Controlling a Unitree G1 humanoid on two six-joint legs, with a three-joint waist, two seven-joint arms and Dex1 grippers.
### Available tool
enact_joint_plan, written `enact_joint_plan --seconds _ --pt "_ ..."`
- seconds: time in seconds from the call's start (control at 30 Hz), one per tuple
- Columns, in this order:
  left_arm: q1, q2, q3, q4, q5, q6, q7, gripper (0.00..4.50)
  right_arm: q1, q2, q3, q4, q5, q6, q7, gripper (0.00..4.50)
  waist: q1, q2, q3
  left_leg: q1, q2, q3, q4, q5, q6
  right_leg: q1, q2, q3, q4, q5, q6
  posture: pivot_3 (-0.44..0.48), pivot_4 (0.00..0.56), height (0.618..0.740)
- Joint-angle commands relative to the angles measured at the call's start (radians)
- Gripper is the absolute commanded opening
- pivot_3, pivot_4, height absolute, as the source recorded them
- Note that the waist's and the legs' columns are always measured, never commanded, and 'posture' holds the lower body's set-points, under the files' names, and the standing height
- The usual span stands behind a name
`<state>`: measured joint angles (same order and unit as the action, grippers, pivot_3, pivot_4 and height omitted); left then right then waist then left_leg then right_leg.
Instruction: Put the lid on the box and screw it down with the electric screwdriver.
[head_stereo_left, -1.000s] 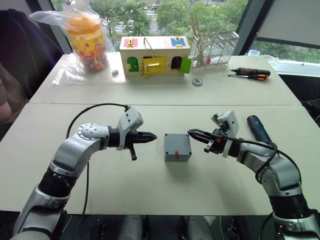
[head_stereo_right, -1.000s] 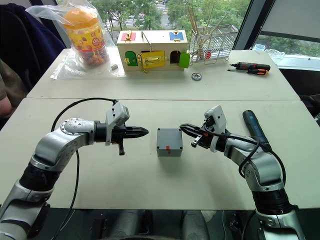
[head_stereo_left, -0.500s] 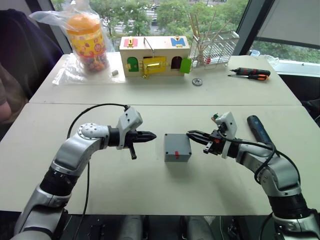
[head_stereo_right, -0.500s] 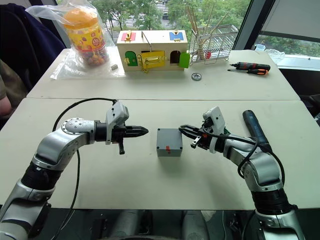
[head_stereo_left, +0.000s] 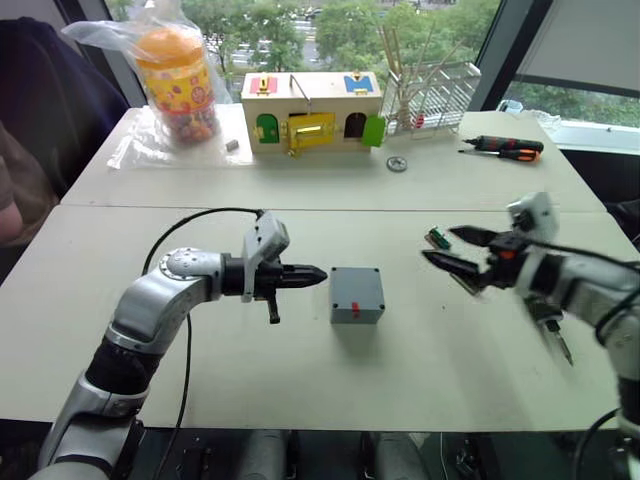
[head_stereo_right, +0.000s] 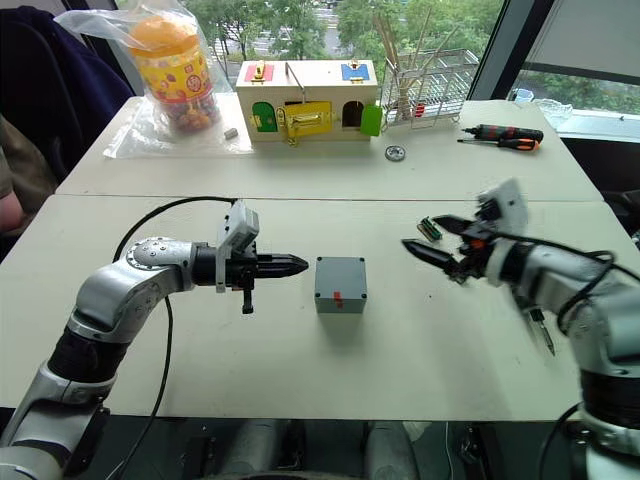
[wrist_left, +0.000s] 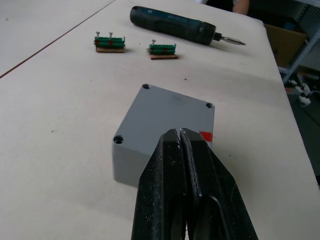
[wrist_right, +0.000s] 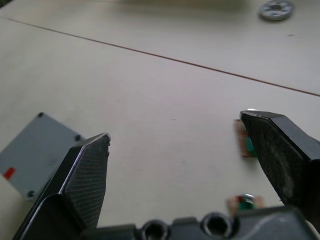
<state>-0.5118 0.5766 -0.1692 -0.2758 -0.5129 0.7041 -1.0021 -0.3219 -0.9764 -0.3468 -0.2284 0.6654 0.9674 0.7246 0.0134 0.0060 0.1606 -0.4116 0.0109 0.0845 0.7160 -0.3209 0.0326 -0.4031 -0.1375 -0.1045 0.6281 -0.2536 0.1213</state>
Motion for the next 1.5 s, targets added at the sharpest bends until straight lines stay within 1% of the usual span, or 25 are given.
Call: enact_joint_plan --seconds 0.03,0.13,0.2,0.27,0.37,0.5,0.6,0.77,0.93,1.0,1.07,1.13,1.2,1.3,1.4,1.47,1.5 --pt "-0.033 -0.016 -0.002 -0.079 -0.019 -0.017 0.003 0.0 -0.036 -0.163 0.019 0.155 -0.059 0.062 0.064 4.48 0.0 0.0 0.0 0.0 0.0 0.0 0.0 0.0 0.0 0.0 0.0 0.0 0.0 0.0 0.0 0.0 0.15 0.706" --pt "-0.041 -0.031 -0.018 -0.108 -0.01 -0.026 0.008 0.0 -0.075 -0.286 0.13 0.297 -0.12 0.082 0.138 4.48 -0.002 0.0 0.0 0.0 0.0 0.001 -0.001 0.0 0.0 -0.001 0.0 0.001 0.0 0.0 0.0 0.0 0.15 0.706" --pt "-0.039 -0.036 -0.028 -0.127 -0.001 -0.035 0.011 0.0 -0.124 -0.33 0.222 0.388 -0.154 0.102 0.203 4.48 -0.003 0.001 0.0 0.0 0.001 0.001 -0.001 0.0 0.0 -0.001 0.0 0.001 0.0 0.0 0.0 0.0 0.15 0.706" --pt "-0.04 -0.038 -0.042 -0.143 0.014 -0.043 0.02 0.0 -0.181 -0.35 0.307 0.465 -0.182 0.122 0.27 4.48 -0.004 0.001 0.0 0.0 0.001 0.002 -0.001 0.0 0.0 -0.002 0.0 0.002 0.0 0.0 0.0 0.0 0.15 0.706" --pt "-0.052 -0.054 -0.028 -0.192 -0.007 -0.019 0.06 0.0 -0.291 -0.335 0.46 0.609 -0.258 0.116 0.392 4.48 -0.005 0.001 0.001 0.0 0.001 0.002 -0.001 0.0 0.0 -0.002 0.0 0.002 0.0 0.0 0.0 0.0 0.15 0.706" --pt "-0.051 -0.056 -0.034 -0.223 -0.012 0.005 0.091 0.0 -0.434 -0.276 0.593 0.814 -0.388 0.041 0.475 4.48 -0.003 0.002 0.002 0.0 0.0 0.002 -0.001 0.0 0.001 -0.003 0.0 0.003 0.0 0.0 0.0 0.0 0.15 0.706" --pt "-0.043 -0.052 -0.027 -0.225 -0.016 0.024 0.112 0.0 -0.53 -0.218 0.668 0.959 -0.481 -0.017 0.528 4.48 -0.003 0.003 0.002 0.0 0.0 0.003 0.0 0.0 0.0 -0.002 0.0 0.003 0.0 0.0 0.0 0.0 0.15 0.706" --pt "-0.022 -0.024 -0.013 -0.231 -0.02 0.04 0.12 0.0 -0.612 -0.144 0.749 1.128 -0.611 -0.129 0.611 4.48 -0.002 0.003 0.002 0.0 0.0 0.003 0.0 0.0 0.0 -0.002 0.0 0.002 0.0 0.0 0.0 0.0 0.15 0.706" --pt "-0.007 -0.023 -0.008 -0.217 -0.008 0.033 0.15 0.0 -0.647 -0.098 0.779 1.237 -0.702 -0.214 0.682 4.48 -0.002 0.003 0.003 0.0 0.0 0.003 0.0 0.0 -0.001 -0.002 0.001 0.002 0.0 0.0 0.0 0.0 0.15 0.706" --pt "0.008 -0.018 0.002 -0.206 -0.003 0.031 0.162 0.0 -0.657 -0.073 0.786 1.283 -0.742 -0.247 0.681 4.06 -0.003 0.003 0.003 0.0 0.0 0.003 0.0 0.0 -0.001 -0.002 0.001 0.002 0.0 0.0 0.0 0.0 0.15 0.706" --pt "0.023 -0.006 0.008 -0.193 0.008 0.023 0.166 0.0 -0.67 -0.046 0.784 1.333 -0.777 -0.276 0.66 3.49 -0.007 0.003 0.003 0.0 0.001 0.003 0.0 0.001 -0.001 -0.001 0.001 0.002 0.0 0.0 0.0 0.0 0.15 0.706" --pt "0.034 0.003 0.018 -0.186 0.009 0.02 0.168 0.0 -0.673 -0.033 0.783 1.366 -0.811 -0.304 0.652 2.64 -0.007 0.003 0.003 0.0 0.001 0.002 0.0 0.001 -0.002 -0.001 0.002 0.002 0.0 0.0 0.0 0.0 0.15 0.706" --pt "0.036 0.003 0.024 -0.178 0.008 0.016 0.171 0.0 -0.675 -0.028 0.775 1.39 -0.831 -0.326 0.648 1.88 -0.005 0.002 0.003 0.001 0.001 0.001 0.0 0.001 -0.003 0.0 0.002 0.001 0.0 0.0 0.0 0.0 0.15 0.706" --pt "0.036 -0.001 0.036 -0.148 0.007 0.002 0.174 0.0 -0.687 -0.035 0.732 1.421 -0.837 -0.341 0.603 1.84 -0.003 0.002 0.002 0.002 0.001 0.0 0.001 0.001 -0.003 0.003 0.002 -0.001 -0.002 0.0 0.0 0.0 0.15 0.706" --pt "0.018 0.007 0.04 -0.074 0.017 -0.028 0.145 0.0 -0.754 -0.048 0.629 1.445 -0.793 -0.312 0.526 1.84 -0.004 0.002 0.003 0.003 0.0 -0.002 0.002 0.001 -0.003 0.007 0.002 -0.002 -0.004 0.0 0.0 0.0 0.15 0.706" --pt "0.009 0.013 0.04 -0.029 0.021 -0.05 0.12 0.0 -0.791 -0.053 0.573 1.447 -0.768 -0.291 0.492 1.84 -0.005 0.005 0.004 0.003 0.0 -0.001 0.002 0.001 -0.003 0.006 0.001 -0.002 -0.004 0.0 0.0 0.0 0.15 0.706" --pt "0.006 0.015 0.04 -0.013 0.022 -0.059 0.109 0.0 -0.804 -0.055 0.551 1.446 -0.759 -0.284 0.482 1.84 -0.008 0.009 0.007 0.003 0.0 -0.001 0.001 0.001 -0.003 0.006 0.001 -0.002 -0.004 0.0 0.0 0.0 0.15 0.706"
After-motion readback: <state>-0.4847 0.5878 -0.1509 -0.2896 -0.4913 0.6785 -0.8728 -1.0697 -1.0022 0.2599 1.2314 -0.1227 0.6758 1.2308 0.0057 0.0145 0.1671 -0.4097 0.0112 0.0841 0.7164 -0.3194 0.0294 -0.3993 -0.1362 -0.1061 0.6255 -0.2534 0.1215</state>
